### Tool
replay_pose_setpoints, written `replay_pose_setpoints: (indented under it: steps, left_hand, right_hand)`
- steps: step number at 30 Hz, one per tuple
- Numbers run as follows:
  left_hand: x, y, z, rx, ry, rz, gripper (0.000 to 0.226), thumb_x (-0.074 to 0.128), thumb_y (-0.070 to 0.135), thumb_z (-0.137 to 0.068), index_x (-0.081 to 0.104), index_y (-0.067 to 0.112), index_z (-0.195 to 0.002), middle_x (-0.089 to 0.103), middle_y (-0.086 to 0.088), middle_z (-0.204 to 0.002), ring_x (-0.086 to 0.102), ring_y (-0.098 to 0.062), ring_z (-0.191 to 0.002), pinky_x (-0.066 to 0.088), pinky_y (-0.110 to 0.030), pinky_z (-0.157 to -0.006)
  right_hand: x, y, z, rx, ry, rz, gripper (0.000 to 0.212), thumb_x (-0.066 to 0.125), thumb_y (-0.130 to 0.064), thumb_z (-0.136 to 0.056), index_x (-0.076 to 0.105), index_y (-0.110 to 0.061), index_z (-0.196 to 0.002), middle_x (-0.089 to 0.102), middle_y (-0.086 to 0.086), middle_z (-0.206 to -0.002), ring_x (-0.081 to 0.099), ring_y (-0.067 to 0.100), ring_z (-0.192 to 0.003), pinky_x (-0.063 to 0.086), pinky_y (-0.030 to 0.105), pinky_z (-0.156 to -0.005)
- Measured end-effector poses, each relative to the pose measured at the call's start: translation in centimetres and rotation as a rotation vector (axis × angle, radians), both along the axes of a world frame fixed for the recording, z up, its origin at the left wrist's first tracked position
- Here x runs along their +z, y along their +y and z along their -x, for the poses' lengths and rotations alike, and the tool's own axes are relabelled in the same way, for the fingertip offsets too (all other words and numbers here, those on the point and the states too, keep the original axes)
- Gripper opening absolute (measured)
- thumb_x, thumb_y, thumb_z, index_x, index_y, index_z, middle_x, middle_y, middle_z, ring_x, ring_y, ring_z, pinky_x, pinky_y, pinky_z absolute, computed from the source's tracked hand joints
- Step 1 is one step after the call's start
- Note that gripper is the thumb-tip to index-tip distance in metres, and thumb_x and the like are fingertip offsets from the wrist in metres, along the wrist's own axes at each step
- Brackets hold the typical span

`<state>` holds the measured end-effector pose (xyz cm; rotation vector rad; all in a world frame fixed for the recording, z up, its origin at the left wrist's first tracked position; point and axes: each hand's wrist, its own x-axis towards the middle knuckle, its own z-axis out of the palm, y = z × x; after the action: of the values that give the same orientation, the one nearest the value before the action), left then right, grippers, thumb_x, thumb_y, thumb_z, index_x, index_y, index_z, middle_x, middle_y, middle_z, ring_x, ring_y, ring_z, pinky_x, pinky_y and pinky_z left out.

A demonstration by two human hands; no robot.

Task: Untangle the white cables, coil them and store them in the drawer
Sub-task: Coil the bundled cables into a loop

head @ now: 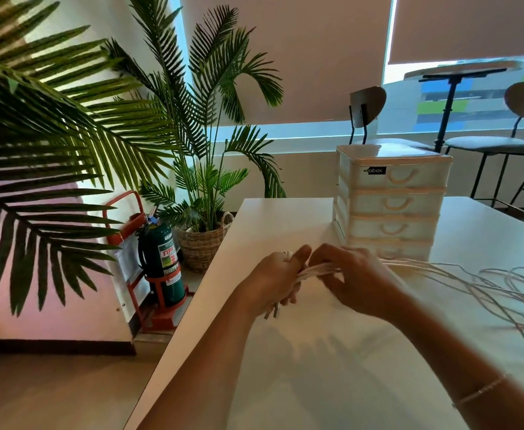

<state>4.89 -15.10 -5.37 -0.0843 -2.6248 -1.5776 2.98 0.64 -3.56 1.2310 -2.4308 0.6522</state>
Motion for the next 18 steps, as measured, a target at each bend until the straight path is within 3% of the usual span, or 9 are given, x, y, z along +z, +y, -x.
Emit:
replay_pose_setpoints:
  steps: [3,5,10,12,15,18]
  left_hand:
    - [0.2,0.3,-0.3,-0.093,-0.063,-0.137,0.056,0.03,0.062,-0.083,0.051,0.013,-0.067,0.05,0.003,-0.038,0.042,-0.007,-0.032,0.038,-0.025,-0.05]
    - [0.4,0.6,-0.4,-0.156,-0.097,-0.161,0.059,0.028,0.066,-0.075,0.052,0.012,-0.07,0.055,0.002,-0.042,0.047,-0.009,-0.035,0.039,-0.023,-0.049]
    - [0.4,1.0,-0.5,-0.374,-0.152,-0.232,0.065,0.022,0.064,-0.075,0.055,0.009,-0.077,0.068,0.001,-0.058,0.067,-0.011,-0.059,0.048,-0.014,-0.061]
    - [0.3,1.6,-0.7,-0.426,-0.184,-0.248,0.063,0.022,0.062,-0.076,0.056,0.009,-0.077,0.07,0.004,-0.061,0.068,-0.009,-0.064,0.048,-0.01,-0.064]
    - [-0.1,2.6,-1.0,-0.524,-0.213,-0.219,0.061,0.02,0.058,-0.081,0.057,0.01,-0.076,0.068,0.006,-0.059,0.066,-0.006,-0.062,0.047,-0.01,-0.065]
    - [0.4,2.3,-1.2,-0.487,-0.176,-0.204,0.059,0.026,0.063,-0.077,0.056,0.012,-0.073,0.059,0.008,-0.048,0.055,-0.004,-0.046,0.046,-0.019,-0.059]
  right_hand:
    - [1.6,1.1,0.5,0.009,-0.176,0.004,0.012,0.066,-0.019,-0.083,0.067,-0.031,-0.084,0.062,-0.015,-0.069,0.057,0.002,-0.059,0.044,0.018,-0.058]
    - [2.8,2.0,0.8,0.061,-0.392,-0.053,0.016,0.067,-0.023,-0.081,0.065,-0.039,-0.079,0.066,-0.008,-0.067,0.056,0.003,-0.052,0.048,0.018,-0.056]
    - [4.8,2.4,1.4,0.088,-0.595,0.004,0.019,0.058,-0.019,-0.087,0.068,-0.021,-0.072,0.069,-0.003,-0.06,0.044,0.005,-0.038,0.036,0.014,-0.041]
    - [5.3,2.3,1.8,0.009,-0.558,0.016,0.031,0.052,-0.027,-0.09,0.062,-0.018,-0.063,0.063,-0.001,-0.053,0.044,0.008,-0.04,0.036,0.019,-0.044]
    - [5.7,1.7,2.3,-0.031,-0.433,-0.096,0.03,0.056,-0.036,-0.086,0.059,-0.023,-0.059,0.06,-0.003,-0.057,0.052,0.006,-0.049,0.044,0.026,-0.059]
    - [6.4,1.9,2.2,0.009,-0.547,-0.206,0.02,0.068,-0.037,-0.076,0.062,-0.021,-0.065,0.058,-0.007,-0.059,0.049,0.002,-0.052,0.04,0.022,-0.06]
